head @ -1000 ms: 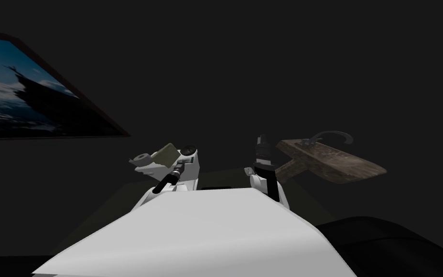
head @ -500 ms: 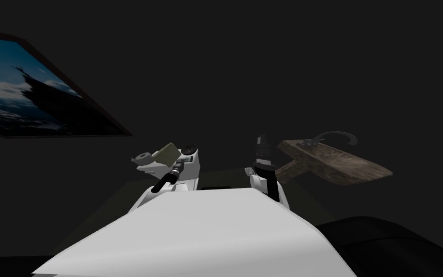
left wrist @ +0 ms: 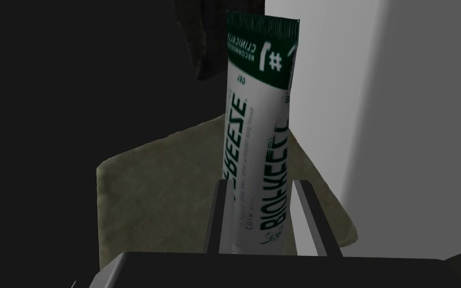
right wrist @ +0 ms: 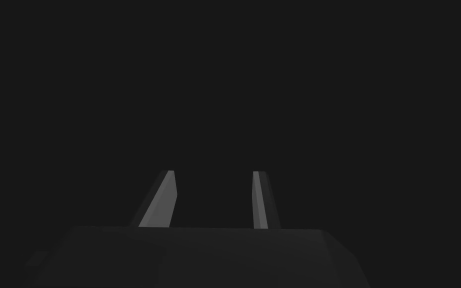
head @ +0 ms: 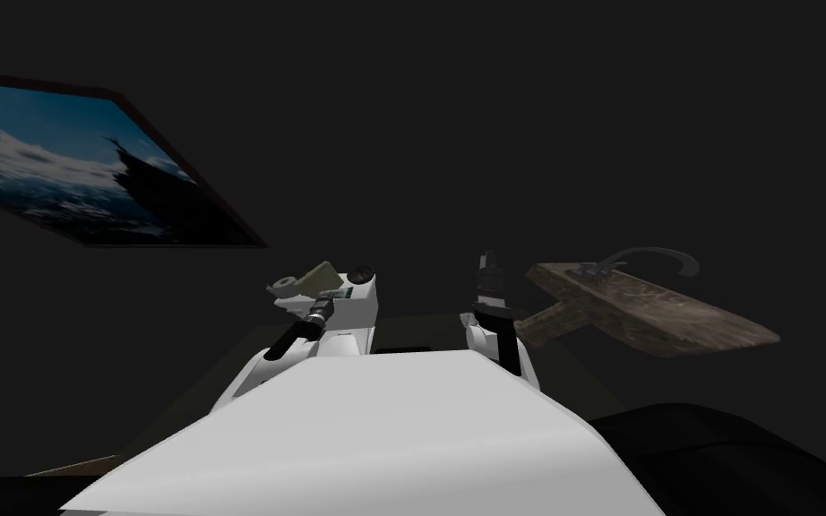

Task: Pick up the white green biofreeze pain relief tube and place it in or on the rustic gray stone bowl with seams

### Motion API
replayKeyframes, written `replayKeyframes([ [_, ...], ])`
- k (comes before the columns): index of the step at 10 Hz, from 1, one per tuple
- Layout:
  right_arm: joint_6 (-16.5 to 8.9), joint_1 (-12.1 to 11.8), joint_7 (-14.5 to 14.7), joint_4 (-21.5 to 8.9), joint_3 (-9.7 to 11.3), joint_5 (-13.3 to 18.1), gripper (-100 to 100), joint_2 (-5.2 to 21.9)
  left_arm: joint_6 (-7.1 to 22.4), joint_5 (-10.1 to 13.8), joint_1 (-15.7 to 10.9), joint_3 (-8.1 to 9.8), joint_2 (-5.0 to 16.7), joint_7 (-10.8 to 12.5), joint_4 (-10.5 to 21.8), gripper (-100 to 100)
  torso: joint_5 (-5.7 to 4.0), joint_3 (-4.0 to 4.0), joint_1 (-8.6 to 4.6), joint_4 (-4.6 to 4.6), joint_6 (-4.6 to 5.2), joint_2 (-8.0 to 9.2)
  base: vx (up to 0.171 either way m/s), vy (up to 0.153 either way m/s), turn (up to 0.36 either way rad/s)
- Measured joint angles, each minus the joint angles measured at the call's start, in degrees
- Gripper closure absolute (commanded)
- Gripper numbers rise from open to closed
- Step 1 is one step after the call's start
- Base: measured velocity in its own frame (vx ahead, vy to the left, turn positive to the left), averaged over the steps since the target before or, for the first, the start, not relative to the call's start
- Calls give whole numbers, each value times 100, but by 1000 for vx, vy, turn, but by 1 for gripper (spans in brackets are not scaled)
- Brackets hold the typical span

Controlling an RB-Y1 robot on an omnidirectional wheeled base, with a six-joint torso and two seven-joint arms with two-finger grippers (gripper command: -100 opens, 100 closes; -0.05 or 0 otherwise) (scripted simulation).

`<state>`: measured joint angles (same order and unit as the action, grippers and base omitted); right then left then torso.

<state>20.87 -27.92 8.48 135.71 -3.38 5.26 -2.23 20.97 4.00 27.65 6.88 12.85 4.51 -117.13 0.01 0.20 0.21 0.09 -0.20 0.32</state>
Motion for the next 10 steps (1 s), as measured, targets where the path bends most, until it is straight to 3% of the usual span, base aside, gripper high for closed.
replayKeyframes([
  [3,0,0,0,0,0,0,0,0,212,126,83,364,11,229,-259,100,-2,-3,-3,1,-6,-7,-4,-2,82],
  [5,0,0,0,0,0,0,0,0,505,174,119,601,-34,372,-530,100,-2,0,0,2,-11,-3,-6,-4,79],
  [9,0,0,0,0,0,0,0,0,1075,465,249,1130,95,678,-918,100,1,0,13,3,-15,-5,14,-2,48],
  [10,0,0,0,0,0,0,0,0,1197,491,254,1187,102,717,-979,100,2,0,13,2,-14,-4,11,-2,38],
])
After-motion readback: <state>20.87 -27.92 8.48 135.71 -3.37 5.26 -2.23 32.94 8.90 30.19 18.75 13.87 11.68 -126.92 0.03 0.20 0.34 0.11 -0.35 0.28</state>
